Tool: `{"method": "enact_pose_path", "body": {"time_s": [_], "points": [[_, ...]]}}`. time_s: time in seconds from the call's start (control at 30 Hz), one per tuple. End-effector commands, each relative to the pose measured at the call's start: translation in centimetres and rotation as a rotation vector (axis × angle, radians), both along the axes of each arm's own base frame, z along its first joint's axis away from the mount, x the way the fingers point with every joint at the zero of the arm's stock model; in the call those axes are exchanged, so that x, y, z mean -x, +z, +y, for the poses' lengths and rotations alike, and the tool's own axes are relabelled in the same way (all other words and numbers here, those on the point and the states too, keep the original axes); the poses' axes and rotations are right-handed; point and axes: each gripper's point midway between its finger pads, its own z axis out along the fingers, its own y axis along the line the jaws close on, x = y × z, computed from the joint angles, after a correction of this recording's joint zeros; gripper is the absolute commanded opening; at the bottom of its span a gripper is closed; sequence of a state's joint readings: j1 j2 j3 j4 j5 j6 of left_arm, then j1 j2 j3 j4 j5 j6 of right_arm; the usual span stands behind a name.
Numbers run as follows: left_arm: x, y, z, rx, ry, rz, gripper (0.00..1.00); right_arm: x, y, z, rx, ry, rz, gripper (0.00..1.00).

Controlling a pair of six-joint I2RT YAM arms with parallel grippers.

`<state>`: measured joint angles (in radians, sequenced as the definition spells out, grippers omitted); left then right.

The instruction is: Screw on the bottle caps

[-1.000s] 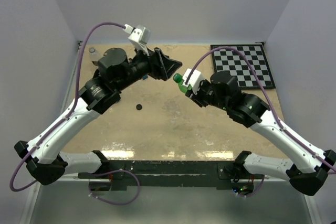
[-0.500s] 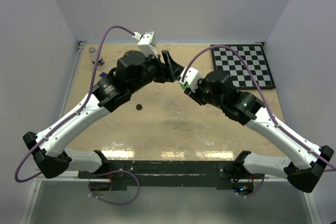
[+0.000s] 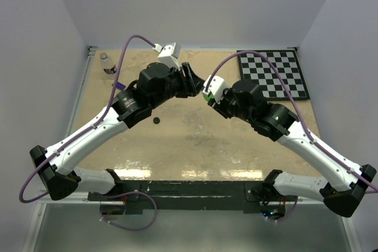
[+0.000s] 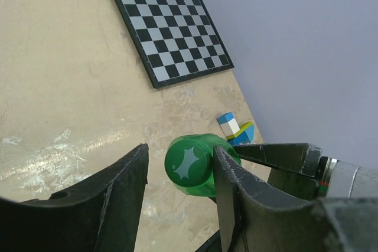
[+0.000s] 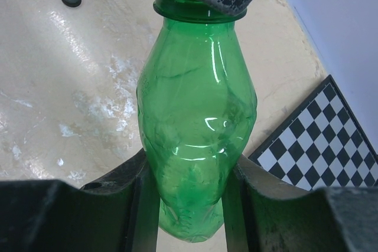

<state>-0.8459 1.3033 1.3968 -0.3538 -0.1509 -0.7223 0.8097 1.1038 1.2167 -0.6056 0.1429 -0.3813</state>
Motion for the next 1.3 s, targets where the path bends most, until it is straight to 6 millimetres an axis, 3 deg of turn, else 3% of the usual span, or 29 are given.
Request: {"method": "enact_pose_path", "body": {"time_s": [0.0,0.07,0.23,0.57,0.9,1.07,1.27], "points": [[0.3,1.3,-0.6,0.048,-0.024,-0.021,0.48,-0.3,2.6,0.5,-0.083,-0.008,-0.061,0.0],[0.4,1.1,-1.0,0.052,-0.043,-0.015,0.4,-0.2,2.7,0.7,-0.091,0.007,-0.057,0.0],[1.1,1.8,-1.8,0.092,-0.1,-0.03,0.0,0.4,3.5,1.3,-0.132,0.048,-0.052,0.0],[4.1,4.8,-2.7,0.088,-0.409,-0.298,0.0,2.7,5.3,2.7,-0.226,0.195,-0.021,0.0],[9.7,7.6,-1.8,0.024,-0.83,-0.723,0.0,7.3,9.2,4.0,-0.391,0.533,0.026,0.0],[11.8,6.9,-0.6,0.04,-1.086,-0.82,0.0,9.2,8.9,4.7,-0.382,0.659,0.065,0.0],[12.7,5.6,-0.4,-0.014,-1.208,-0.891,0.0,9.4,7.9,4.6,-0.354,0.673,0.089,0.0]]}}
